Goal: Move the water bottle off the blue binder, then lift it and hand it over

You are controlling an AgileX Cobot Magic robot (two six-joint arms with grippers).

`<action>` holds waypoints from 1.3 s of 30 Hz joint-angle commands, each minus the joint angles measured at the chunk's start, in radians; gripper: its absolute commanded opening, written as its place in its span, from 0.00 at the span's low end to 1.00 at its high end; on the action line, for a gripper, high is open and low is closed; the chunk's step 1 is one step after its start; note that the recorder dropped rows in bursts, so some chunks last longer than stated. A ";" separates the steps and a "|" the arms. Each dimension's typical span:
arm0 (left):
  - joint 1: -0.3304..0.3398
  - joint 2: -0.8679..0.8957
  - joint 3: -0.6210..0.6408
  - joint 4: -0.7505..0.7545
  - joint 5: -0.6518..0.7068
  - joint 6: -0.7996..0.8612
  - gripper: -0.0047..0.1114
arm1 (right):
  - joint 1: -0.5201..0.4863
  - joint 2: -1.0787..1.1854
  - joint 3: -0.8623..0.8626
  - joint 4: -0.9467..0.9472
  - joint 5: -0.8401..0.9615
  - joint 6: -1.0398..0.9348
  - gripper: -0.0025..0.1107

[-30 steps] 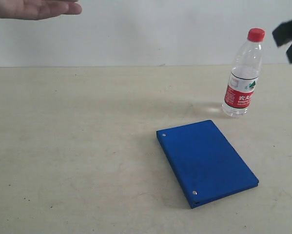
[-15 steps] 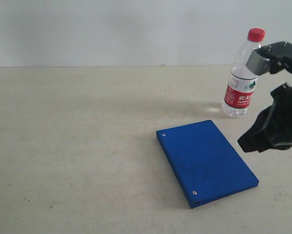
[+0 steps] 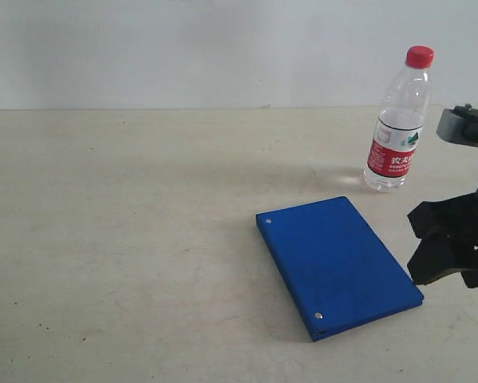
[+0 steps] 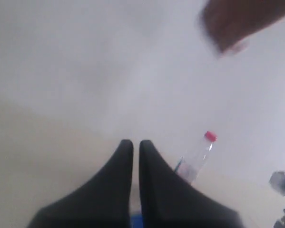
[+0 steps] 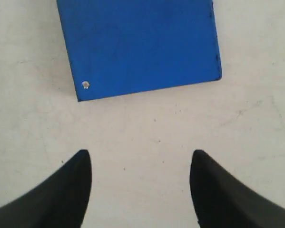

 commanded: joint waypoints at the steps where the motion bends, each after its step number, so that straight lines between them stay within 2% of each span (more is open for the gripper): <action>1: 0.001 0.107 -0.258 -0.156 0.031 0.495 0.08 | -0.001 -0.073 -0.042 -0.009 0.063 -0.057 0.50; 3: 0.001 0.240 -0.340 -0.153 0.111 0.562 0.08 | -0.001 -0.119 -0.090 -0.002 0.074 -0.107 0.50; 6: 0.001 0.452 -0.414 -0.153 0.251 0.575 0.08 | -0.001 -0.202 -0.160 0.029 0.074 -0.154 0.50; 8: -0.001 0.594 -0.440 -0.153 0.286 0.575 0.08 | -0.001 -0.277 -0.191 0.050 0.075 -0.204 0.50; 11: -0.001 0.763 -0.443 -0.143 0.265 0.575 0.08 | -0.001 -0.397 -0.200 0.017 0.094 -0.222 0.50; 14: -0.001 0.913 -0.443 -0.127 0.260 0.565 0.08 | -0.001 -0.493 -0.182 -0.091 0.111 -0.128 0.50; 18: -0.018 1.105 -0.443 -0.134 0.274 0.565 0.08 | -0.001 -0.547 -0.068 -0.263 -0.019 0.076 0.50; 21: -0.066 1.236 -0.443 -0.143 0.254 0.565 0.08 | -0.001 -0.504 0.049 -0.353 -0.170 0.206 0.50; 24: -0.128 1.342 -0.443 -0.197 0.215 0.578 0.08 | -0.001 -0.385 0.108 -0.353 -0.284 0.267 0.50; 27: -0.193 1.457 -0.443 -0.360 0.179 0.676 0.08 | -0.001 -0.179 0.093 -0.252 -0.384 0.282 0.50; 28: -0.218 1.513 -0.443 -0.446 0.192 0.732 0.08 | -0.013 -0.044 0.051 -0.188 -0.388 0.282 0.50; 29: -0.226 1.539 -0.443 -0.481 0.199 0.753 0.08 | -0.026 0.028 0.019 -0.133 -0.355 0.260 0.49; 31: -0.236 1.601 -0.443 -0.527 0.250 0.771 0.12 | -0.086 0.225 -0.097 0.108 -0.129 0.044 0.39; 32: -0.236 1.635 -0.443 -0.532 0.305 0.767 0.22 | -0.130 0.336 -0.166 0.340 0.026 -0.141 0.26; 33: -0.236 1.647 -0.443 -0.532 0.333 0.758 0.29 | -0.145 0.387 -0.199 0.471 0.120 -0.263 0.19; 34: -0.236 1.673 -0.443 -0.533 0.385 0.721 0.43 | -0.163 0.467 -0.260 0.661 0.241 -0.477 0.04; 35: -0.236 1.691 -0.443 -0.533 0.422 0.697 0.51 | -0.168 0.491 -0.293 0.696 0.241 -0.551 0.03; 36: -0.236 1.707 -0.443 -0.533 0.465 0.680 0.55 | -0.173 0.496 -0.320 0.648 0.241 -0.571 0.03; 39: -0.257 1.764 -0.455 -0.533 0.520 0.665 0.56 | -0.219 0.494 -0.354 0.401 0.204 -0.579 0.03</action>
